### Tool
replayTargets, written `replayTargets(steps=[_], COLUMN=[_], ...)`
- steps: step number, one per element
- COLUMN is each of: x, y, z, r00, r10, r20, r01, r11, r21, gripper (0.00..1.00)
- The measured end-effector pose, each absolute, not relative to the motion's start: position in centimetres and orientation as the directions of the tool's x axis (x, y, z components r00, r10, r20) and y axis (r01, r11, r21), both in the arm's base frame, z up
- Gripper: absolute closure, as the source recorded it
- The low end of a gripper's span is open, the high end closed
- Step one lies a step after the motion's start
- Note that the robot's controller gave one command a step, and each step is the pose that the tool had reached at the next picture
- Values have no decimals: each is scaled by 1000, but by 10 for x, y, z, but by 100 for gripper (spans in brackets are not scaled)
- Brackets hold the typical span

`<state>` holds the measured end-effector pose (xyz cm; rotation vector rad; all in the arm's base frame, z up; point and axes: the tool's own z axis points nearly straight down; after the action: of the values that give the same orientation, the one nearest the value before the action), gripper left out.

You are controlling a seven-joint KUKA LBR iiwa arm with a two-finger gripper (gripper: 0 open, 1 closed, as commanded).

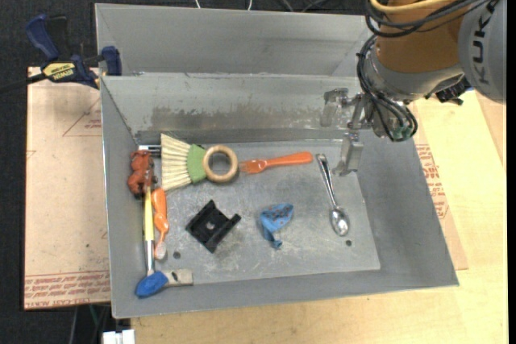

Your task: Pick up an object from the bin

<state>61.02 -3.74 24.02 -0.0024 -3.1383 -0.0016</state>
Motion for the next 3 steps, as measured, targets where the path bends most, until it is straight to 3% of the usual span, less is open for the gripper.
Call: replayTargets(steps=[1, 2, 3], x=[612, 636, 640], y=[-37, -38, -35], z=[243, 152, 124], r00=[-1000, -1000, -1000], r10=[0, -2, 8], r20=[-2, -8, -5], r01=[0, -2, 8], r11=[1000, 1000, 1000], r21=[0, 1, 1], gripper=[0, 0, 0])
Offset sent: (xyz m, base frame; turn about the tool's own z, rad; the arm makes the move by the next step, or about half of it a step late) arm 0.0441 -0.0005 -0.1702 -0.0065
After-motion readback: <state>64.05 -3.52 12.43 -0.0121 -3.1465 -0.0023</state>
